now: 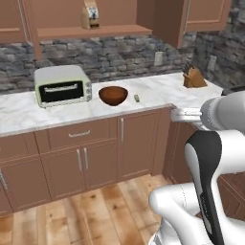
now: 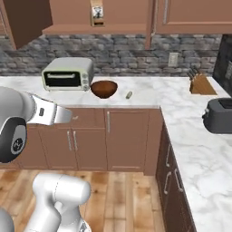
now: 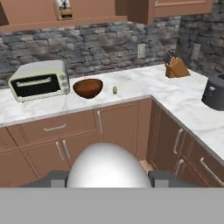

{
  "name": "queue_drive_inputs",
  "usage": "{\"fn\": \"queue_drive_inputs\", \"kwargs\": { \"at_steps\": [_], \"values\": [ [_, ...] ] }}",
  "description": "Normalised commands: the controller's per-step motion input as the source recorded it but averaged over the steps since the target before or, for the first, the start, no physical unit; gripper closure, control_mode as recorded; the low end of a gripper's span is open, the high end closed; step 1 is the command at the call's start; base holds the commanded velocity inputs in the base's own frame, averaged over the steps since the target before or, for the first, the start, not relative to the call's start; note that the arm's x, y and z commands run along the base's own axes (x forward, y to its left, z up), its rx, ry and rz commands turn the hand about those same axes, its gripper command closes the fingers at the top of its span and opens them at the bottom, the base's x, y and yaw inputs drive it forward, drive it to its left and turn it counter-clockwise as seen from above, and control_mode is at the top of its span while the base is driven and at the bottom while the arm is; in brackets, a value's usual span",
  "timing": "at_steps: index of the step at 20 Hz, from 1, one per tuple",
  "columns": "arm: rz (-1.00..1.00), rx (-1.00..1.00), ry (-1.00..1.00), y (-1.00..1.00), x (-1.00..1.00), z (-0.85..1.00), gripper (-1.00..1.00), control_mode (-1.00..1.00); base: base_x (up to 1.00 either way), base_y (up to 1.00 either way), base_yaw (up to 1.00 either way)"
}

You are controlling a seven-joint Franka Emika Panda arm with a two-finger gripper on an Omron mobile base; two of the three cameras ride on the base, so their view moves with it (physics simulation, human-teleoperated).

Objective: Pick the egg and butter from the fridge and place them by the bowl for mixing.

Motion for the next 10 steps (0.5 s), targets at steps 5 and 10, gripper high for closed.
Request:
{"fn": "queue_drive_inputs", "kwargs": {
  "at_steps": [5, 10],
  "values": [
    [0.00, 0.00, 0.00, 0.00, 0.00, 0.00, 1.00, 1.00, 0.87, 0.00, 0.00],
    [0.00, 0.00, 0.00, 0.00, 0.00, 0.00, 1.00, 1.00, 0.80, -0.08, 0.00]
  ]
}}
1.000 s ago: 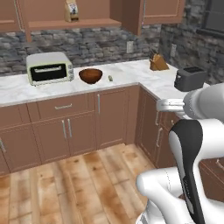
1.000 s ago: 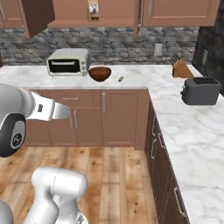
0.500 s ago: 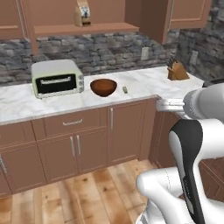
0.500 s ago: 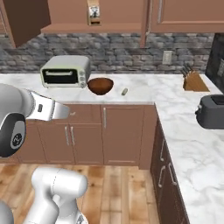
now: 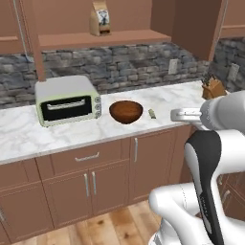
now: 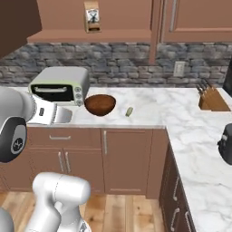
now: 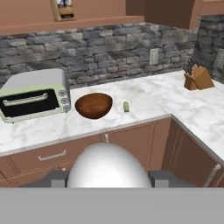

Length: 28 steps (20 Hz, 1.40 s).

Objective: Pick the egg and butter from the fridge and place them by the bowl for mixing.

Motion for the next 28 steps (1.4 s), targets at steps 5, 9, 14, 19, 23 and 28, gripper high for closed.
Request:
{"fn": "queue_drive_inputs", "kwargs": {
  "at_steps": [5, 9, 14, 19, 23, 28],
  "values": [
    [0.00, 0.00, 0.00, 0.00, 0.00, 0.00, 1.00, 1.00, 0.74, -0.14, 0.00],
    [0.00, 0.00, 0.00, 0.00, 0.00, 0.00, 1.00, 1.00, 0.65, -0.22, 0.00],
    [0.00, 0.00, 0.00, 0.00, 0.00, 0.00, 1.00, 1.00, 0.56, -0.30, 0.00],
    [0.00, 0.00, 0.00, 0.00, 0.00, 0.00, 1.00, 1.00, 0.48, -0.21, 0.00],
    [0.00, 0.00, 0.00, 0.00, 0.00, 0.00, 1.00, 1.00, 0.57, -0.09, 0.00],
    [0.00, 0.00, 0.00, 0.00, 0.00, 0.00, 1.00, 1.00, 0.45, -0.04, 0.00]
  ]
}}
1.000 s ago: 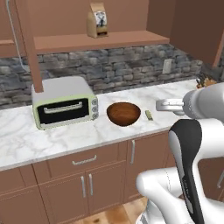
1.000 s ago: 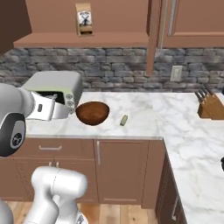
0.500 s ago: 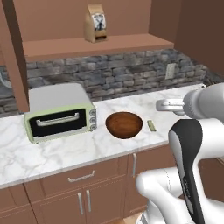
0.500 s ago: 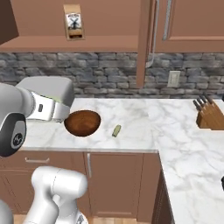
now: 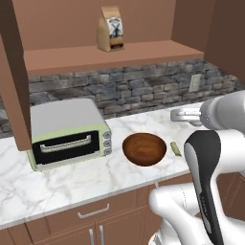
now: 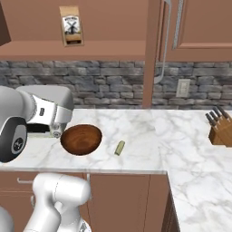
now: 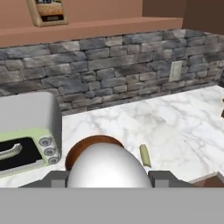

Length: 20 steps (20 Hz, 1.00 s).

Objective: Pick the egg and butter from the fridge and place them by the bowl for mixing.

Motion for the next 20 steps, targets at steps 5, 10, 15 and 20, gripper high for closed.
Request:
{"fn": "queue_drive_inputs", "kwargs": {
  "at_steps": [5, 10, 15, 20],
  "values": [
    [0.00, 0.00, 0.00, 0.00, 0.00, 0.00, 1.00, 1.00, 0.29, -0.01, 0.00],
    [0.00, 0.00, 0.00, 0.00, 0.00, 0.00, 1.00, 1.00, 0.00, 0.00, 0.00],
    [0.00, 0.00, 0.00, 0.00, 0.00, 0.00, 1.00, 1.00, 0.00, 0.00, 0.00],
    [-0.01, 0.00, 0.03, -0.01, 0.00, -0.01, 1.00, -1.00, 0.00, 0.00, 0.00]
  ]
}}
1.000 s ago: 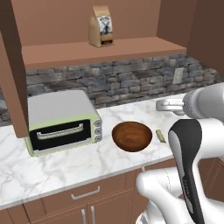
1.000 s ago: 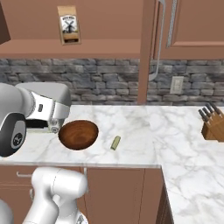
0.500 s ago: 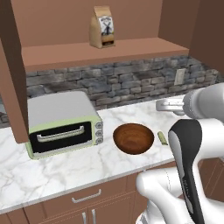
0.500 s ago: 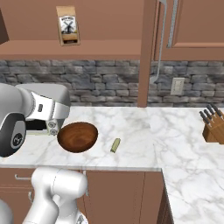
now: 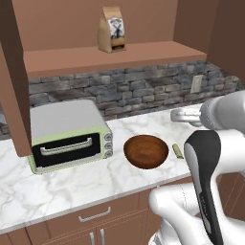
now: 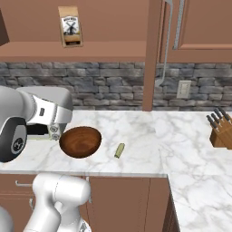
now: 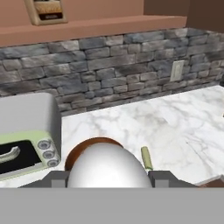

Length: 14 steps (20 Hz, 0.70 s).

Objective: Pick the egg and butter from the fridge and place them by the bowl for mixing.

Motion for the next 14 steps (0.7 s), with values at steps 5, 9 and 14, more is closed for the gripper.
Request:
{"fn": "queue_drive_inputs", "kwargs": {
  "at_steps": [5, 9, 14],
  "values": [
    [-0.13, 0.04, 0.07, -0.22, -0.10, 0.00, 1.00, -1.00, 0.00, 0.00, 0.00],
    [-0.16, 0.02, 0.17, -0.27, -0.07, -0.13, 1.00, -1.00, 0.00, 0.00, 0.00],
    [-0.08, 0.02, 0.23, -0.36, 0.00, -0.26, 1.00, -1.00, 0.00, 0.00, 0.00]
  ]
}}
